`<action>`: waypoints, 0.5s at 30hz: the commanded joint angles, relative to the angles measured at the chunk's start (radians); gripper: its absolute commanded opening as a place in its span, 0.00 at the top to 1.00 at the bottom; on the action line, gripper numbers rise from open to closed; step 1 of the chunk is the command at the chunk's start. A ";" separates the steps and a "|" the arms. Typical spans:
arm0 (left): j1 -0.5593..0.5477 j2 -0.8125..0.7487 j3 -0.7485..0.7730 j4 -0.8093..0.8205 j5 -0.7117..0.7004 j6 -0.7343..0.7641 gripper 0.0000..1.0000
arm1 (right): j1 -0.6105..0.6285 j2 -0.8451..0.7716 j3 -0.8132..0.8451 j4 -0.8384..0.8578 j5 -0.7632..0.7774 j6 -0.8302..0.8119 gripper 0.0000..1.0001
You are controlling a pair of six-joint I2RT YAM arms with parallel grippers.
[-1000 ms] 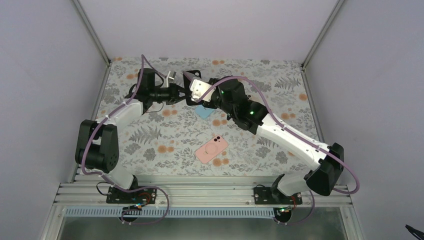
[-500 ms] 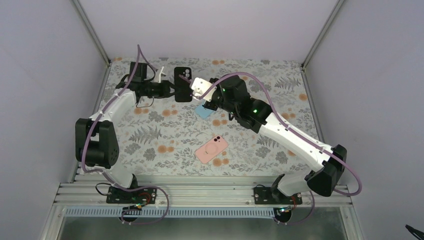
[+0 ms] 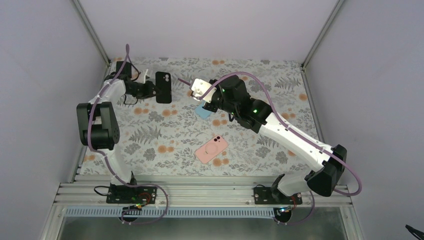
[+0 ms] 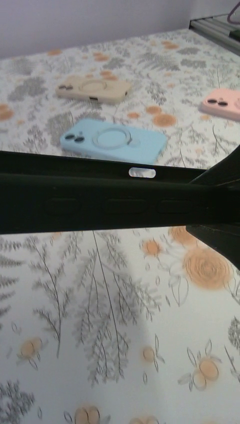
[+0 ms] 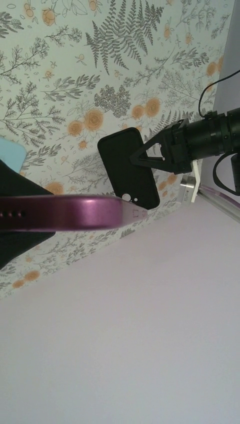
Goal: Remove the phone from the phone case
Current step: Place the phone case at the center of the board.
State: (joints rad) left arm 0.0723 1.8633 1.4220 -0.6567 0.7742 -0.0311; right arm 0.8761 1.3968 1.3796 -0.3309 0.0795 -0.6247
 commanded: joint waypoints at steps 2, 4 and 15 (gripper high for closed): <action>0.041 0.082 0.088 -0.099 -0.042 0.114 0.98 | 0.000 -0.026 0.015 0.049 -0.023 0.029 0.96; 0.054 0.120 0.137 -0.116 -0.052 0.138 0.98 | 0.000 -0.025 0.012 0.049 -0.023 0.028 0.96; 0.070 0.300 0.317 -0.149 -0.093 0.181 0.98 | 0.001 -0.007 0.010 0.049 -0.027 0.032 0.96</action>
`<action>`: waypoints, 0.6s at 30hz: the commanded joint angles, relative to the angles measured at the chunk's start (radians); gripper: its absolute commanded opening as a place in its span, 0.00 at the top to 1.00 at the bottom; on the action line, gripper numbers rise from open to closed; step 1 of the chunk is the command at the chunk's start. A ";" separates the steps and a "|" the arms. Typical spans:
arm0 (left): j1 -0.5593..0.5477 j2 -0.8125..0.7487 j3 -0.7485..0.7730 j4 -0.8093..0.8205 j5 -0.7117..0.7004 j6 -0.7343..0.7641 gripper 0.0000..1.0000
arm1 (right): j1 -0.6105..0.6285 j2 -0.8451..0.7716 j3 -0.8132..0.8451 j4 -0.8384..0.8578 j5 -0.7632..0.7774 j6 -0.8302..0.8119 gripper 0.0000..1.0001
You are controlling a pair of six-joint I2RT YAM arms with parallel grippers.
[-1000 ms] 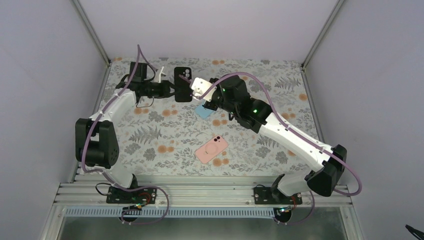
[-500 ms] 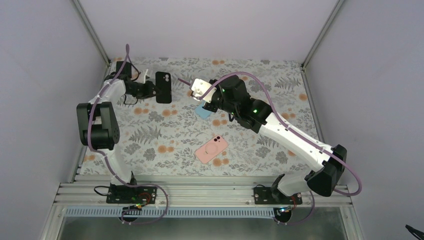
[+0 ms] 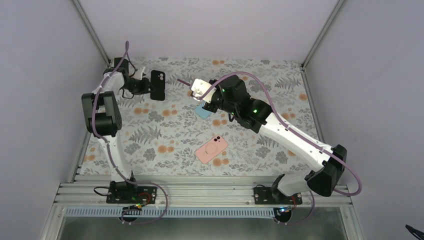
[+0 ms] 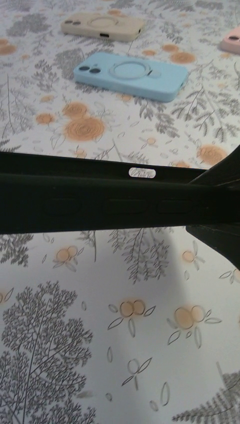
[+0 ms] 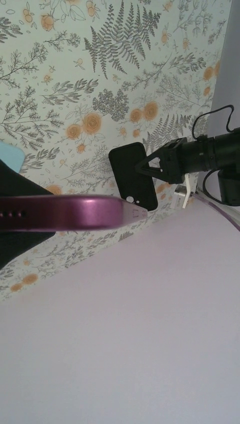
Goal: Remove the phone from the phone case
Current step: Place the phone case at the center of the board.
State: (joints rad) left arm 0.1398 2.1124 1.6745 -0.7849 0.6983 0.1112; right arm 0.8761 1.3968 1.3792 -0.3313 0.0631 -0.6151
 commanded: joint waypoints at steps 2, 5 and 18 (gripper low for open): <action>0.003 0.079 0.090 -0.022 -0.033 0.043 0.98 | 0.000 -0.003 0.012 0.049 -0.011 0.023 0.96; 0.003 0.117 0.118 -0.019 -0.047 0.040 0.98 | 0.000 0.005 0.017 0.048 -0.010 0.022 0.96; 0.000 0.192 0.129 0.016 -0.217 0.002 0.90 | 0.000 0.028 0.033 0.043 -0.019 0.029 0.96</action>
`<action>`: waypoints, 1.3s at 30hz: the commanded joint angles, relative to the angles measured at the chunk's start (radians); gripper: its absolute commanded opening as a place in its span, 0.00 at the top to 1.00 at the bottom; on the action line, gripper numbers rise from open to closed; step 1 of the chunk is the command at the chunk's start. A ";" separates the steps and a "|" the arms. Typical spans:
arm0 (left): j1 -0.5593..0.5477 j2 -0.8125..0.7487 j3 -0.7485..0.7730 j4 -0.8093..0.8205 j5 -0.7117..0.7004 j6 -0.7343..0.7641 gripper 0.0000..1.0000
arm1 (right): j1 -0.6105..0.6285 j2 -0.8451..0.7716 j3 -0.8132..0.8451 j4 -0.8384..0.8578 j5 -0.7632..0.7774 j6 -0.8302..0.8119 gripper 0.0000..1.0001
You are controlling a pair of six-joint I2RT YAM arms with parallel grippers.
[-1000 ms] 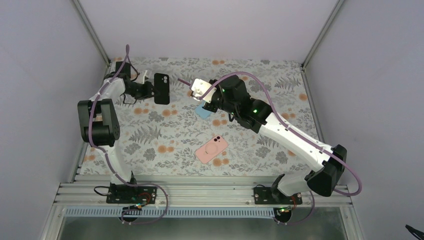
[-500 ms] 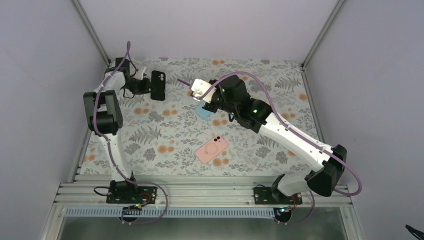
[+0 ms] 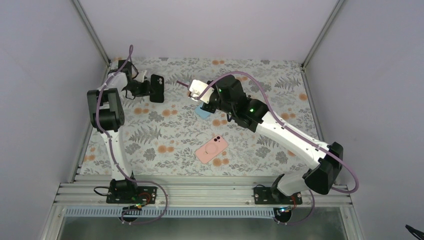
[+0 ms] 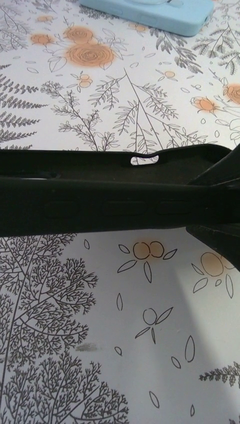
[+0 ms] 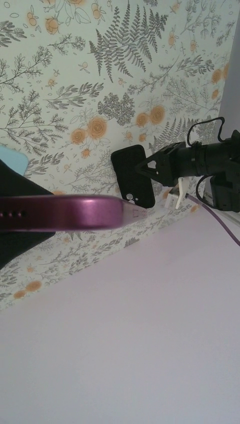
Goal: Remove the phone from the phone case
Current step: Place the phone case at the center of the board.
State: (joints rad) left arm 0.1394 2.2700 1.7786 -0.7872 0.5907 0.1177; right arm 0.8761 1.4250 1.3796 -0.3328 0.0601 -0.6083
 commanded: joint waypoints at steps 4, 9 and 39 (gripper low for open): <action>-0.003 0.042 0.026 0.023 -0.160 -0.004 0.85 | 0.001 0.007 0.042 0.039 -0.021 0.030 0.96; -0.013 0.048 0.005 0.024 -0.180 0.010 0.82 | 0.000 0.011 0.046 0.037 -0.026 0.035 0.96; -0.061 0.066 -0.055 0.054 -0.157 -0.143 0.76 | 0.001 -0.005 0.030 0.040 -0.030 0.036 0.96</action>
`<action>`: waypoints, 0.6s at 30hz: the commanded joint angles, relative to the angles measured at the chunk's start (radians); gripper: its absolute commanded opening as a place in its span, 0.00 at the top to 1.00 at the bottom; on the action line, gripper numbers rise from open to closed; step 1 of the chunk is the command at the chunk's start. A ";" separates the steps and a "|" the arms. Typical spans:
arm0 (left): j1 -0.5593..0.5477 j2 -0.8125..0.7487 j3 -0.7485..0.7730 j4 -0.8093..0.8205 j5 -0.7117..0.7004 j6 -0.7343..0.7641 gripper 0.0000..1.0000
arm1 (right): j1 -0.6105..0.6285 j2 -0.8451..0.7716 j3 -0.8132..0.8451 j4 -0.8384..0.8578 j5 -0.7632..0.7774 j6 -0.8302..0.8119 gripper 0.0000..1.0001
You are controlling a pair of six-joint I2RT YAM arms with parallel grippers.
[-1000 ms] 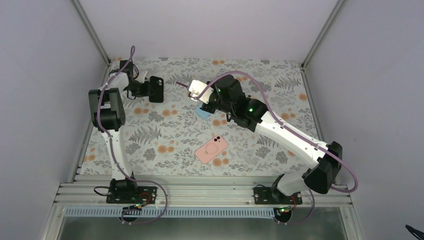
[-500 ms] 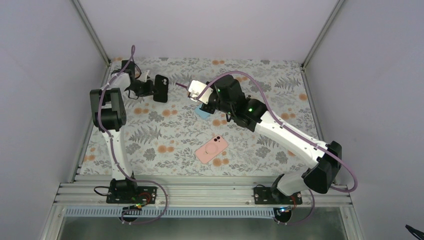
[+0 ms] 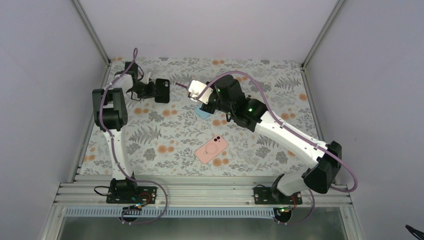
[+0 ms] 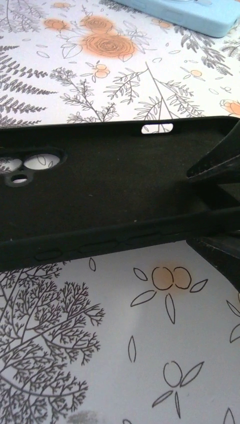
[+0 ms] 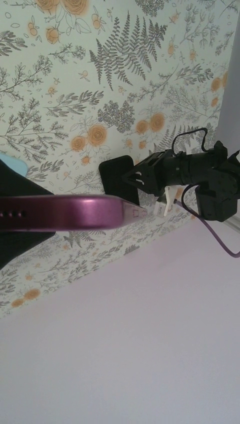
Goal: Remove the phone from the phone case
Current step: Place the phone case at the center of the board.
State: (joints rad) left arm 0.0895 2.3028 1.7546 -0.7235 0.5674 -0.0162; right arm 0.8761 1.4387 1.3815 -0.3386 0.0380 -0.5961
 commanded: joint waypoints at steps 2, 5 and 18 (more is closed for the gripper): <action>-0.011 0.026 -0.032 -0.012 -0.160 -0.010 0.72 | 0.001 -0.017 0.031 0.044 -0.011 0.026 0.96; -0.012 0.008 -0.032 -0.013 -0.209 -0.010 0.65 | 0.000 -0.013 0.036 0.043 -0.013 0.028 0.96; -0.004 -0.253 -0.033 0.002 -0.231 -0.004 0.05 | 0.001 -0.039 0.031 0.087 0.058 -0.044 0.96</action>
State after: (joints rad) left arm 0.0780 2.1956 1.7123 -0.7292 0.3325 -0.0200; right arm 0.8761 1.4384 1.3815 -0.3374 0.0460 -0.6018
